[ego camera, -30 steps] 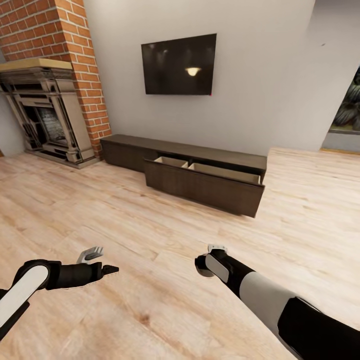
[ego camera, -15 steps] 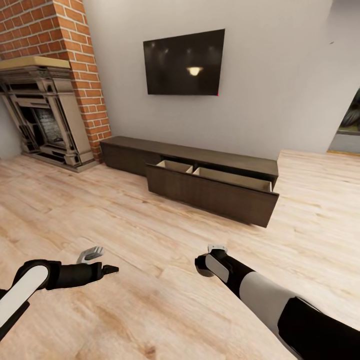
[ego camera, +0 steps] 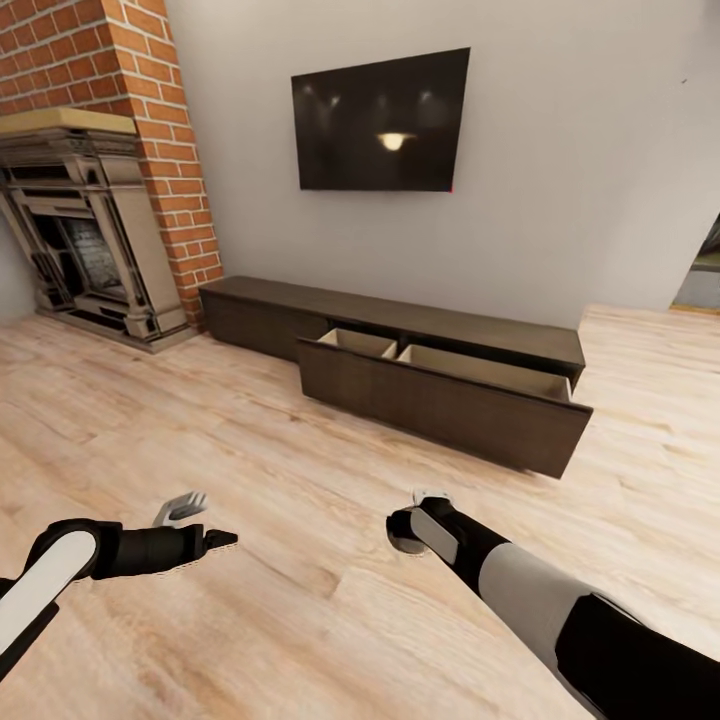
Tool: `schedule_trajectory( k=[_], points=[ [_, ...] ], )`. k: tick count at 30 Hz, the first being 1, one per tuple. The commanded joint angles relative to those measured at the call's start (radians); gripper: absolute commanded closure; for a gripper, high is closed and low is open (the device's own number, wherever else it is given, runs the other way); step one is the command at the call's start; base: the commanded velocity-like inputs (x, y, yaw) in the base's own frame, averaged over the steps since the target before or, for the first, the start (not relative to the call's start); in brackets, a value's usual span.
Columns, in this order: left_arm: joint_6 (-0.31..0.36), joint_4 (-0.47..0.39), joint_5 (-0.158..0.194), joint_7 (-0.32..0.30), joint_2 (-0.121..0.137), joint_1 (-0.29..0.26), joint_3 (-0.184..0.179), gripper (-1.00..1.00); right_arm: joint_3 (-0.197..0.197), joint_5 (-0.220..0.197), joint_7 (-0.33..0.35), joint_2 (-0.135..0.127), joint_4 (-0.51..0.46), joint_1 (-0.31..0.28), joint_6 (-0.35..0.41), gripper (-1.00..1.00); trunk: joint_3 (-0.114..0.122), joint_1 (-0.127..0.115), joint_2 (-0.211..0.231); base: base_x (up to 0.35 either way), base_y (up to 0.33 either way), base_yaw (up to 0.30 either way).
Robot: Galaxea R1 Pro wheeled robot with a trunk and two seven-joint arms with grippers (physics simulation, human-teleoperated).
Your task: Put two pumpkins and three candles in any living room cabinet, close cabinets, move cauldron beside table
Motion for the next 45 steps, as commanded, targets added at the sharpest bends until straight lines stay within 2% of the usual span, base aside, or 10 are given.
schedule_trajectory(
  k=[1,6,25,45],
  points=[
    [0.0,-0.001,0.01,0.01,0.001,-0.001,-0.001,-1.0,0.007,-0.004,0.017,-0.001,-0.018,-0.001,0.008,1.0,-0.001,0.0,0.0,0.331,0.129,0.0],
    [0.0,-0.001,0.01,0.011,0.001,-0.001,-0.003,-1.0,0.0,-0.006,0.046,-0.009,-0.074,-0.001,0.024,1.0,-0.001,0.0,0.0,0.331,0.128,-0.12],
    [0.0,-0.001,0.01,0.008,0.001,-0.001,-0.003,-1.0,-0.001,-0.01,0.043,-0.004,-0.08,0.0,0.028,1.0,-0.001,0.0,0.0,0.283,0.169,-0.289],
    [0.0,-0.001,0.009,0.008,0.001,-0.001,-0.002,-1.0,-0.001,-0.01,0.042,-0.002,-0.079,-0.001,0.028,1.0,-0.001,0.0,0.0,0.057,0.228,-0.294]
  ],
)
